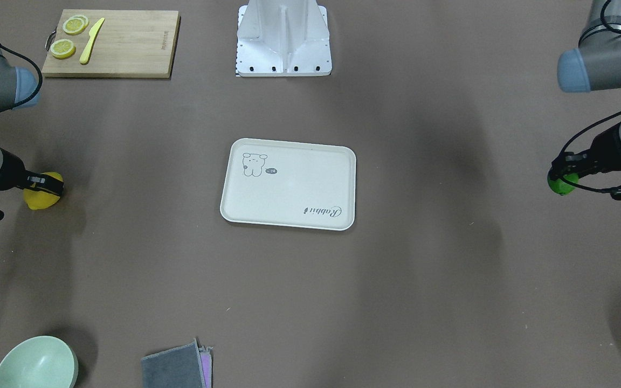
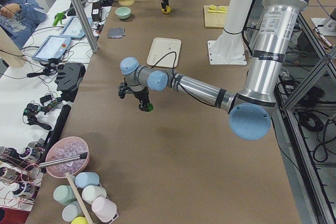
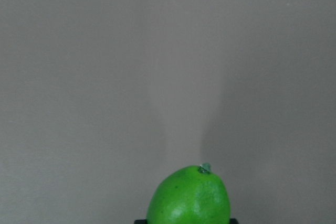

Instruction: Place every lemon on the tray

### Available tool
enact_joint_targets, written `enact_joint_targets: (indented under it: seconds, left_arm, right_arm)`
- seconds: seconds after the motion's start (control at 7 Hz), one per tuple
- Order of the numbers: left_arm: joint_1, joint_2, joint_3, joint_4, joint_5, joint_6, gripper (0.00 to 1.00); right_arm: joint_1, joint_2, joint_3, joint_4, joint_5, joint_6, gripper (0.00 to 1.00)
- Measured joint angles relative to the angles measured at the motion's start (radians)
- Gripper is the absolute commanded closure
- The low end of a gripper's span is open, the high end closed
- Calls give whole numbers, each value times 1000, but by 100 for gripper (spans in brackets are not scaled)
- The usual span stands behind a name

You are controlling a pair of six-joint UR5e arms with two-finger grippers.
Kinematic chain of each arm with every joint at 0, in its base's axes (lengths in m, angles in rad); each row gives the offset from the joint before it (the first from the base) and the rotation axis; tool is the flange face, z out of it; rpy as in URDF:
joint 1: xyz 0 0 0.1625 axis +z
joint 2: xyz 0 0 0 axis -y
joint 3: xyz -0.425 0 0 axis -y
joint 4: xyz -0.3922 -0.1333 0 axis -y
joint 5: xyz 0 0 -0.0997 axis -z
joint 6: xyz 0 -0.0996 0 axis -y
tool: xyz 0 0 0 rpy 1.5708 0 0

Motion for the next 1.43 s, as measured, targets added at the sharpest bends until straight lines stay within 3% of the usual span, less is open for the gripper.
enact_joint_targets:
  seconds: [0.29,0.57,1.0,1.43]
  left_arm:
    - [-58,-145,-56,277,1,105,100]
    - [-22,-246,-93,338,-9,-29,100]
    - [212,-449,17,196,-8,-440,100]
    - [380,-592,182,39,72,-673,100]
  right_arm:
    - [4,0,-6,30,3,0,100]
    - [42,3,41,24,28,6,100]
    - [34,120,87,16,50,67,100]
    - [-116,359,-1,20,-22,181,100]
